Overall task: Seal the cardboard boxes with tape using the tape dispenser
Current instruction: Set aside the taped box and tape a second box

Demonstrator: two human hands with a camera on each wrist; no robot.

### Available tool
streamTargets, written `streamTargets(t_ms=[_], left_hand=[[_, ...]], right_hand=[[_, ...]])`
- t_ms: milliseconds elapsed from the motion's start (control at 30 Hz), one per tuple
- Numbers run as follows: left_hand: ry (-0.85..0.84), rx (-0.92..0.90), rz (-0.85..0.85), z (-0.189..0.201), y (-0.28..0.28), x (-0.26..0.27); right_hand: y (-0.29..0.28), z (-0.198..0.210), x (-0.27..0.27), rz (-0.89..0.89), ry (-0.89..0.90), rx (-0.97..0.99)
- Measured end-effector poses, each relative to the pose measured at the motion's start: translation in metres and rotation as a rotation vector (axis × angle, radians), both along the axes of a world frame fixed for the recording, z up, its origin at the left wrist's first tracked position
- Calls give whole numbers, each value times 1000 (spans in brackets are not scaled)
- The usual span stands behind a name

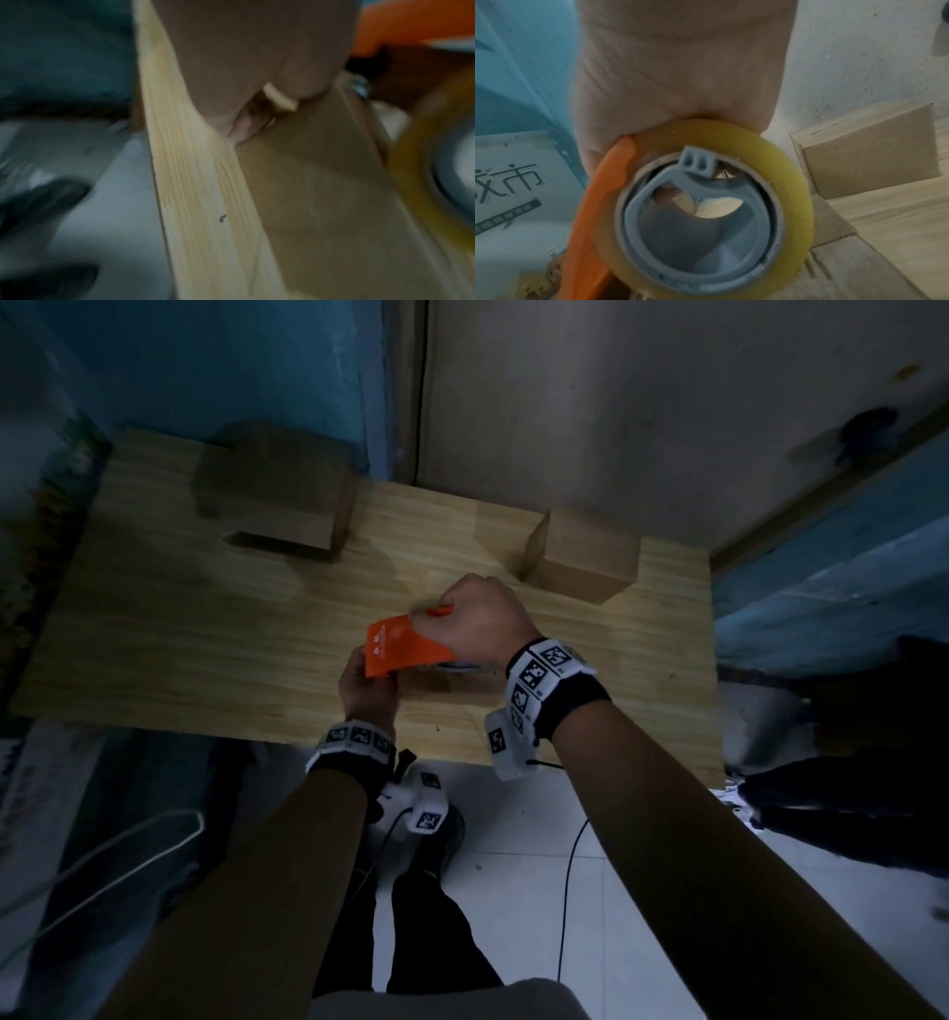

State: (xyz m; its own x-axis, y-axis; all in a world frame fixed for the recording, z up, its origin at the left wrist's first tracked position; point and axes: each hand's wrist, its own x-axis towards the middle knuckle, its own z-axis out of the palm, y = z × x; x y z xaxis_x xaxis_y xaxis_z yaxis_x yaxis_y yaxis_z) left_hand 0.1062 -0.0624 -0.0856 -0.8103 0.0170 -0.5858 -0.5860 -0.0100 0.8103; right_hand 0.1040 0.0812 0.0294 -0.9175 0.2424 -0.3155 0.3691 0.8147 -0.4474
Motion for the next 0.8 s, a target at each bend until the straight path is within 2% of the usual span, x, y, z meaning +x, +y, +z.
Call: streamTargets(t_ms=[67, 300, 433, 800], left_hand=[[69, -25, -18, 1, 1, 3], [55, -67, -180, 8, -10, 13], [37, -18, -251, 14, -15, 22], [87, 73, -255, 19, -16, 34]], right_hand=[[-1, -1, 0, 4, 7, 9], [-2, -1, 0, 11, 19, 28], [-2, 1, 2, 0, 27, 13], [0, -2, 2, 10, 26, 20]])
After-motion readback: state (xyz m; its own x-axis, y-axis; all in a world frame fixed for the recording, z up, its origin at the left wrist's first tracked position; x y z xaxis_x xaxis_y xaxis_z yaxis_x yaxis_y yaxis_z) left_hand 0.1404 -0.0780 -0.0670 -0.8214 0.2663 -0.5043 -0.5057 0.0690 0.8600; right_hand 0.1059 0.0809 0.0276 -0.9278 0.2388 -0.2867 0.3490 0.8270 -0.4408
